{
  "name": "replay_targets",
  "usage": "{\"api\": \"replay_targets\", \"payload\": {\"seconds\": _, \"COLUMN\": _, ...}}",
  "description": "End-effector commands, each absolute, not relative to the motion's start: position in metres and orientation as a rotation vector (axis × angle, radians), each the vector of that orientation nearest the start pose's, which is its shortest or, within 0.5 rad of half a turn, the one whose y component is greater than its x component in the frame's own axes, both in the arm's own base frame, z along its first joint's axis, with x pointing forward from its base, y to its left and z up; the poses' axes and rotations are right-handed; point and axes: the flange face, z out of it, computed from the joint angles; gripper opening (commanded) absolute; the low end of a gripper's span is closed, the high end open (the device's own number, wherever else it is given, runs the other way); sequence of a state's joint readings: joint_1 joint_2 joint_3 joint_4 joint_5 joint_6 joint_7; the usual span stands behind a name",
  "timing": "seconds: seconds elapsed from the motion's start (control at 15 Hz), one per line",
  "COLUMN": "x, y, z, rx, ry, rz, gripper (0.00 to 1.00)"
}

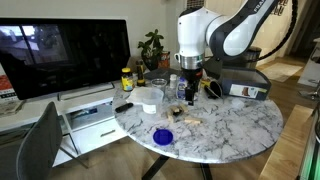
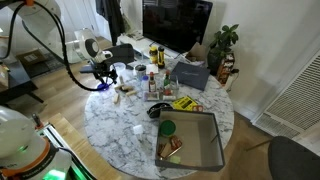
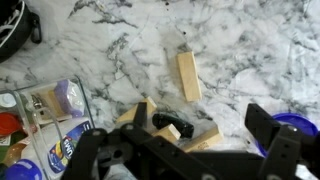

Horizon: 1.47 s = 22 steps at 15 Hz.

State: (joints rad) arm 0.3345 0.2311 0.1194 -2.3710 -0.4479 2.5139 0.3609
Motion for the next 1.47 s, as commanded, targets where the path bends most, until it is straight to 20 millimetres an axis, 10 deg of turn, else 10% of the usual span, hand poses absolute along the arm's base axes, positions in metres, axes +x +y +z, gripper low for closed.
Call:
{"api": "replay_targets", "payload": {"seconds": 0.0, "x": 0.448, "y": 0.225, "z": 0.223, "rx": -3.281, "ry": -0.781, "rz": -0.032, "gripper": 1.00}}
{"api": "replay_targets", "payload": {"seconds": 0.8, "x": 0.441, "y": 0.221, "z": 0.147, "rx": -3.139, "ry": -1.146, "rz": 0.237, "gripper": 1.00}}
{"api": "replay_targets", "payload": {"seconds": 1.4, "x": 0.465, "y": 0.210, "z": 0.117, "rx": -3.123, "ry": -1.139, "rz": 0.113, "gripper": 1.00}}
